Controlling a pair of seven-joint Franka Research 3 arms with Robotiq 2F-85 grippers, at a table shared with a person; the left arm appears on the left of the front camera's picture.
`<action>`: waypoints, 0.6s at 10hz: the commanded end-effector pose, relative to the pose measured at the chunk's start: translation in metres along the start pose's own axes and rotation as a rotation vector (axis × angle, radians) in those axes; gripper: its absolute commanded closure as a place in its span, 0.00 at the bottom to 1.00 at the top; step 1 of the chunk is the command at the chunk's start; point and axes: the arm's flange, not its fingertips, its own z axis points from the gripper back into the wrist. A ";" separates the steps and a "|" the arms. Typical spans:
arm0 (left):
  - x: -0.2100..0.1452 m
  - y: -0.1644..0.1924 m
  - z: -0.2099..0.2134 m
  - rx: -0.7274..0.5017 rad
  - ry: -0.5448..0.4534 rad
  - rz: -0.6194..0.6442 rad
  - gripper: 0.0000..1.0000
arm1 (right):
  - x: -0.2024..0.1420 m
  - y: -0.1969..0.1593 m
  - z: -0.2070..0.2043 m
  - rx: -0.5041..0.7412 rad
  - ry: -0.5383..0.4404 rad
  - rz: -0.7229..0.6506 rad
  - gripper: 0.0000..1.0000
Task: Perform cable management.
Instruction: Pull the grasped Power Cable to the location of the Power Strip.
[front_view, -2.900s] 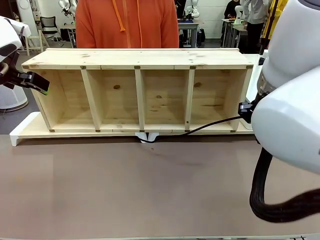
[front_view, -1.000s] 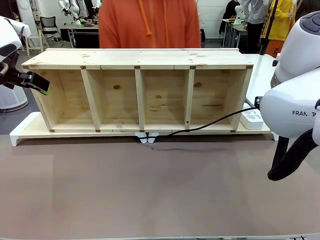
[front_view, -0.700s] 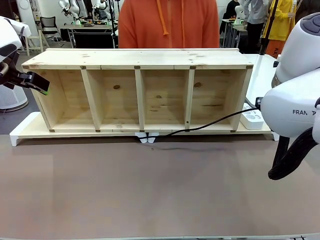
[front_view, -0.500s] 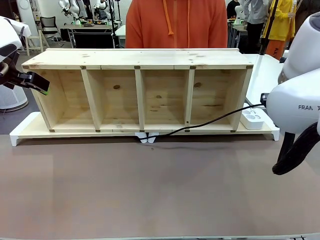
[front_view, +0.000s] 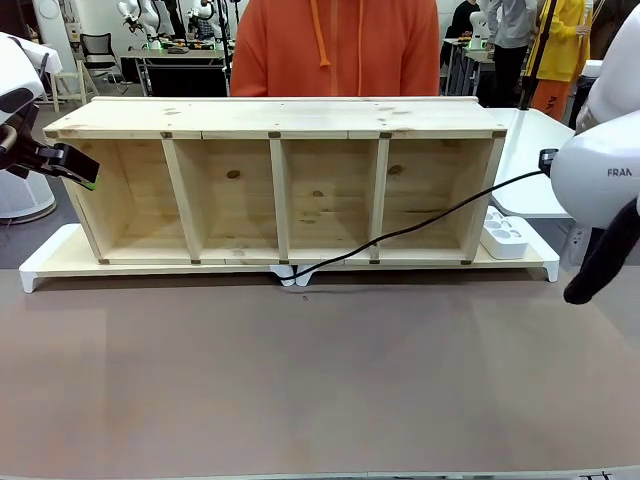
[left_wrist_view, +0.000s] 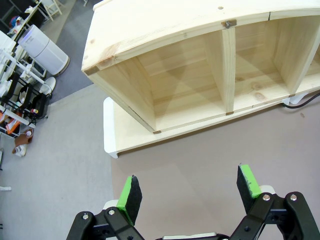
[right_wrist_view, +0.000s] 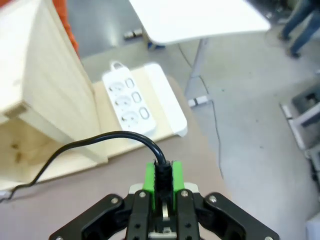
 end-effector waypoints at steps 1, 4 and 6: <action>0.000 0.000 0.000 0.002 0.000 0.004 0.00 | 0.021 0.005 -0.022 0.020 -0.035 0.042 0.84; 0.000 0.000 0.000 0.002 0.000 0.004 0.00 | 0.029 0.012 -0.044 0.025 -0.041 0.063 0.84; 0.000 0.000 0.000 0.002 0.000 0.004 0.00 | 0.033 0.011 -0.058 0.023 -0.035 0.055 0.84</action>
